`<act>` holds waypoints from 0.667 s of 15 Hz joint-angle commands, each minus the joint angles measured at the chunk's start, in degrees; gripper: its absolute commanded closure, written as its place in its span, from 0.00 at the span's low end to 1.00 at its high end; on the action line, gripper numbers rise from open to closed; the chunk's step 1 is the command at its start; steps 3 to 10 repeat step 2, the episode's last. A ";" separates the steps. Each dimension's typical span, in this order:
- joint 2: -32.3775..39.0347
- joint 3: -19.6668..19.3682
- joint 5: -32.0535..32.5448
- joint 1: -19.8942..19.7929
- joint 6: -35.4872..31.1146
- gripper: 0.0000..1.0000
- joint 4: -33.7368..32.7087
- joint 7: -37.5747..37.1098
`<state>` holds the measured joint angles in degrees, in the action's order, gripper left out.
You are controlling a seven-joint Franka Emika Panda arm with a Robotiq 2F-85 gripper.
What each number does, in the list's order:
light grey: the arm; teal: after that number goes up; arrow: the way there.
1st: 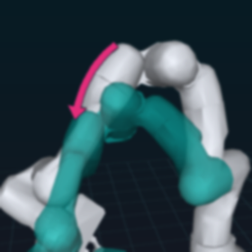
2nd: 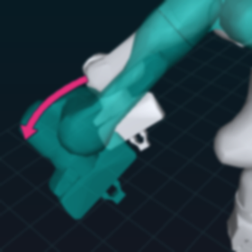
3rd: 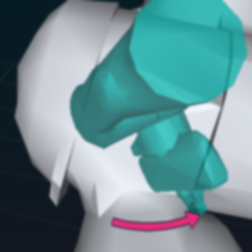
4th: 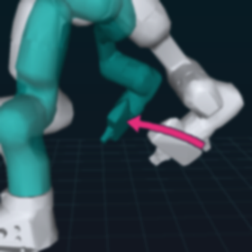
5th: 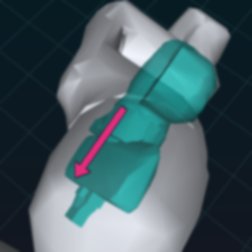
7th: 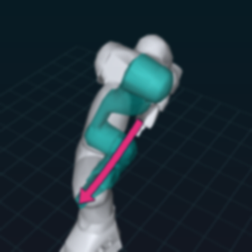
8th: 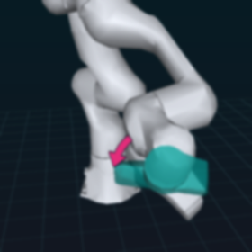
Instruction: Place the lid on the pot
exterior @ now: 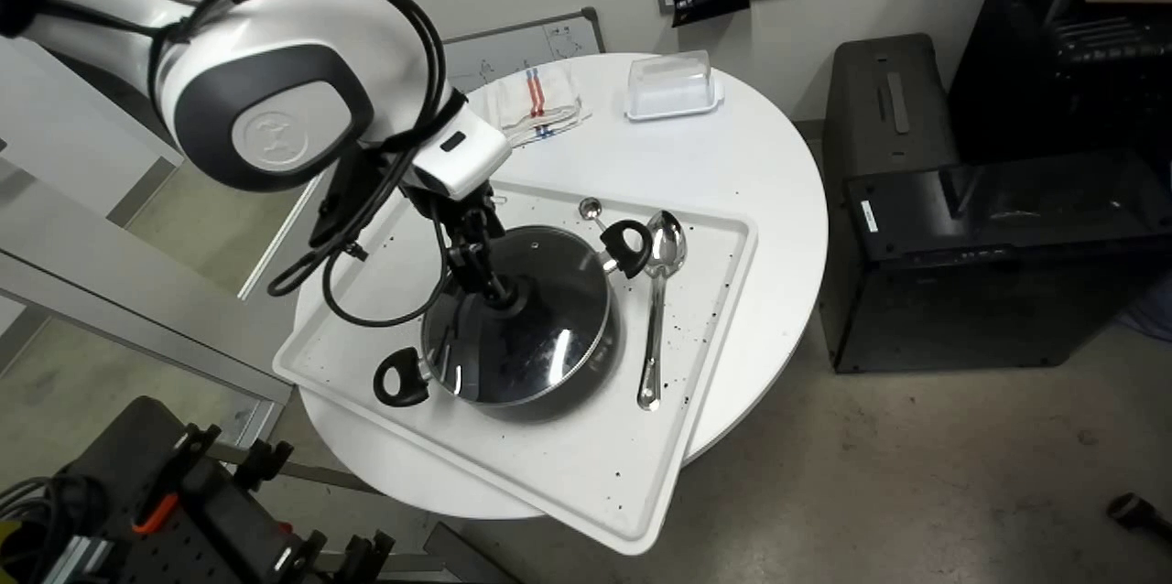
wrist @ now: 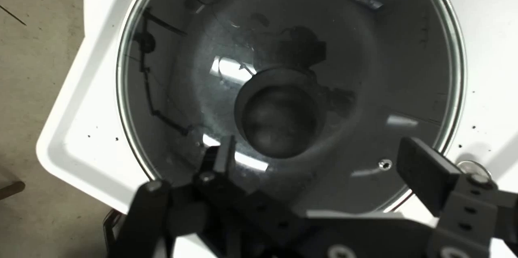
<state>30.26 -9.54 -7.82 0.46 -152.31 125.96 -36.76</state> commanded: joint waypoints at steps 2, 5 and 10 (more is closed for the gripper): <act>-8.72 -0.04 0.22 1.35 -0.26 0.00 6.34 2.35; -8.72 -0.04 0.22 1.35 -0.26 0.00 6.34 2.35; -8.72 -0.04 0.22 1.35 -0.26 0.00 6.34 2.35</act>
